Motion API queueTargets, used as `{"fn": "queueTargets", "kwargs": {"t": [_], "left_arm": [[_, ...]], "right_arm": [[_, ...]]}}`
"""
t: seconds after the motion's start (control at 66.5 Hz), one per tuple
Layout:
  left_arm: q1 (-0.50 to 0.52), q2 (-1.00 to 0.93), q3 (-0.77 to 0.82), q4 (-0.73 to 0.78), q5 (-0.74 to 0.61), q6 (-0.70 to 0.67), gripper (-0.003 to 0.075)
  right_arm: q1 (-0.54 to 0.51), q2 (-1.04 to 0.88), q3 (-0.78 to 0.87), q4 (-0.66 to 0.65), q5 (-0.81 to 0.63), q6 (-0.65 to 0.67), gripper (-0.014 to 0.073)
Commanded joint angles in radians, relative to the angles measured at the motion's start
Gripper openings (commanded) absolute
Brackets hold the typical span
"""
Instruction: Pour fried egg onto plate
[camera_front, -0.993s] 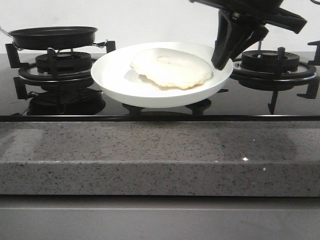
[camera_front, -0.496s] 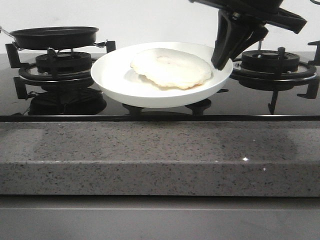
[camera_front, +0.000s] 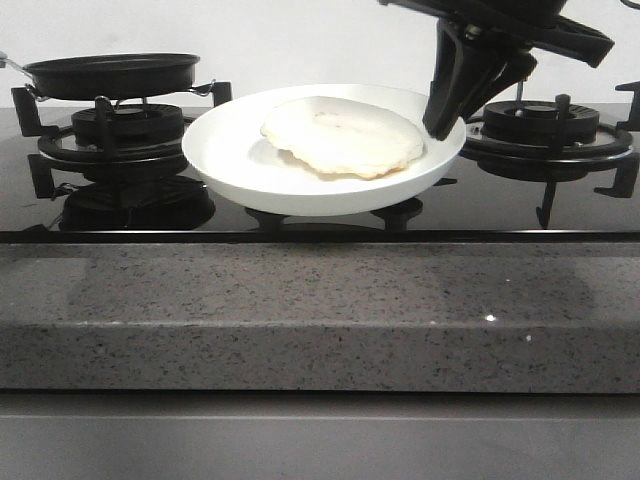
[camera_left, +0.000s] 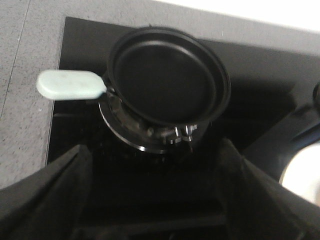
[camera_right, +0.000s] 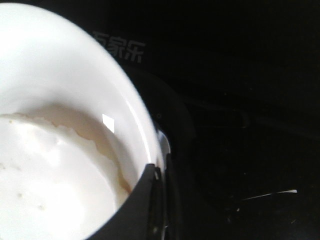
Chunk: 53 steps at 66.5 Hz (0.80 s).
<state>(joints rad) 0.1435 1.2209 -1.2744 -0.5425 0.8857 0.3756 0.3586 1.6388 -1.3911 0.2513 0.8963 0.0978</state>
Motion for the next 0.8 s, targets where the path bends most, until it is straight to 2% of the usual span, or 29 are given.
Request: {"fn": "queueTargets", "kwargs": {"t": [0.0,0.12,0.286,0.572,0.782], "left_arm": [[-0.097,-0.079,-0.006,0.193,-0.051,-0.149,0.0512],[-0.227,-0.161,0.074,0.438,-0.049,-0.333,0.0512],[-0.316,-0.266,0.221,0.606,-0.042,-0.473,0.0512],[-0.334,-0.454,0.418,0.625,-0.028,-0.484,0.0512],[-0.334,-0.507,0.433,0.635,-0.03,-0.484,0.0512]], "right_arm": [[-0.002,-0.041,-0.025,0.011,-0.041,0.0,-0.0067],[-0.002,-0.041,-0.025,0.011,-0.041,0.0,-0.0067],[-0.002,-0.041,-0.025,0.011,-0.041,0.0,-0.0067],[-0.002,-0.041,-0.025,0.011,-0.041,0.0,-0.0067],[-0.002,-0.041,-0.025,0.011,-0.041,0.0,-0.0067]]}}
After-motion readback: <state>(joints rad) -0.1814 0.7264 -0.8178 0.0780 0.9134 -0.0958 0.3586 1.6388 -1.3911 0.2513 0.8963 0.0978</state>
